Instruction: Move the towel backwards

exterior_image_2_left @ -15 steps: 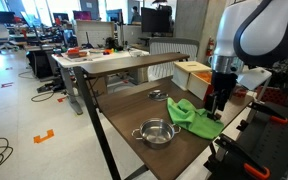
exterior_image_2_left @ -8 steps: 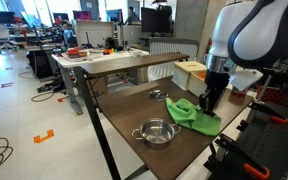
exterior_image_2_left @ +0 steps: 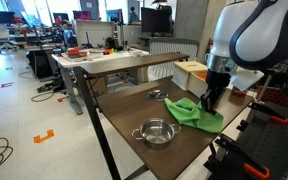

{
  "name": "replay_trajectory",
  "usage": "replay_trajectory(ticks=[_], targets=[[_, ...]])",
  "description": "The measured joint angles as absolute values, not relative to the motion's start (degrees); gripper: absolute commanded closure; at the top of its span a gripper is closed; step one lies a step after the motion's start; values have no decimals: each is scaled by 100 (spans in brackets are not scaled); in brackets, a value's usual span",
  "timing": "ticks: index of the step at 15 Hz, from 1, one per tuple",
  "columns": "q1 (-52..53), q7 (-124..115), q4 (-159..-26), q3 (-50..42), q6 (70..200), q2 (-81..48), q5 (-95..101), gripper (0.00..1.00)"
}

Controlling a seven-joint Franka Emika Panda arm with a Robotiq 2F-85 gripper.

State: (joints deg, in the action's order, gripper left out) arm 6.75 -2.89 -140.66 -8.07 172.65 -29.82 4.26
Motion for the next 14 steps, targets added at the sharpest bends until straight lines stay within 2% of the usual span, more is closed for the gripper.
replay_trajectory(ticks=[4,14], targets=[[767,-220,-14439,-819,17653,-2616,430,98],[802,-272,-15167,-829,17821,-662,428,98]])
